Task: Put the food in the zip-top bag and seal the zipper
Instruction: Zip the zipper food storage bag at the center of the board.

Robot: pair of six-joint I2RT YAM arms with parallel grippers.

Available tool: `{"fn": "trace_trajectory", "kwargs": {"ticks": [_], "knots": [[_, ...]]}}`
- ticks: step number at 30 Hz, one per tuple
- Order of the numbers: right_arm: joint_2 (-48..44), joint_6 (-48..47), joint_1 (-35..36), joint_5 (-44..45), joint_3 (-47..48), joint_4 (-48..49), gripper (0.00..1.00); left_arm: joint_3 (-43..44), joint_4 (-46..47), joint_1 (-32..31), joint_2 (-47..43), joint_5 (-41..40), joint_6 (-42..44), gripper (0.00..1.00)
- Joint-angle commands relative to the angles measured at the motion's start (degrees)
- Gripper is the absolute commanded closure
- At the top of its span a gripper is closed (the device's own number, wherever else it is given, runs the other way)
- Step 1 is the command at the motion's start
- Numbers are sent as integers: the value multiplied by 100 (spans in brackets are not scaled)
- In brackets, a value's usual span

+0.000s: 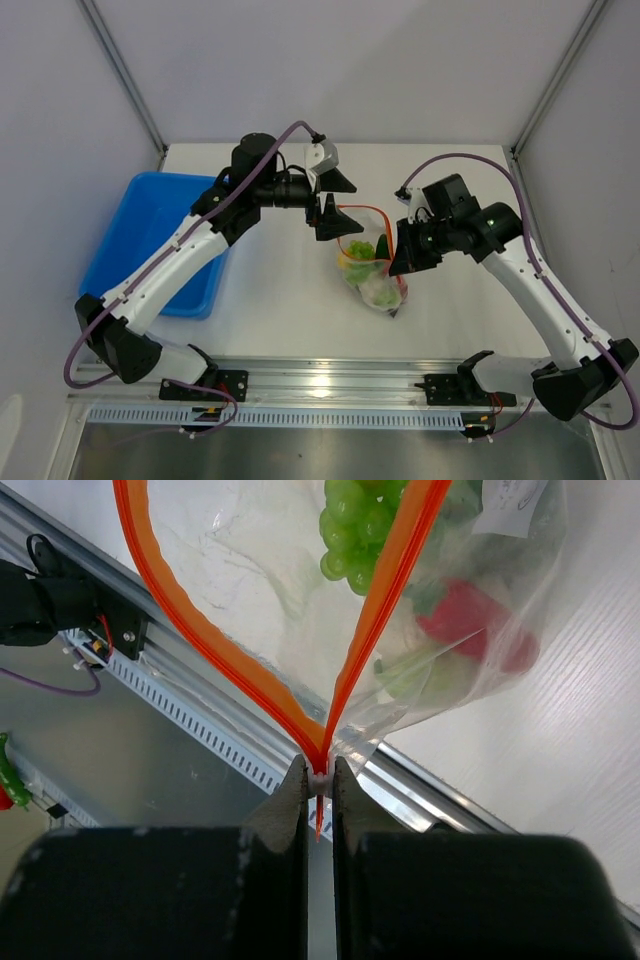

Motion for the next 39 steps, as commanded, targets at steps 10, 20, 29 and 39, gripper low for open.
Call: {"fn": "trace_trajectory", "kwargs": {"ticks": [10, 20, 29, 39], "knots": [[45, 381, 13, -201, 229, -335, 100, 185, 161, -100, 477, 1570, 1568, 3], [-587, 258, 30, -323, -694, -98, 100, -145, -486, -451, 795, 2287, 2950, 4], [-781, 311, 39, -455, -792, 271, 100, -271, 1161, -556, 1401, 2690, 2089, 2], [-755, 127, 30, -474, -748, 377, 100, 186, -148, -846, 1823, 2403, 3080, 1]]}}
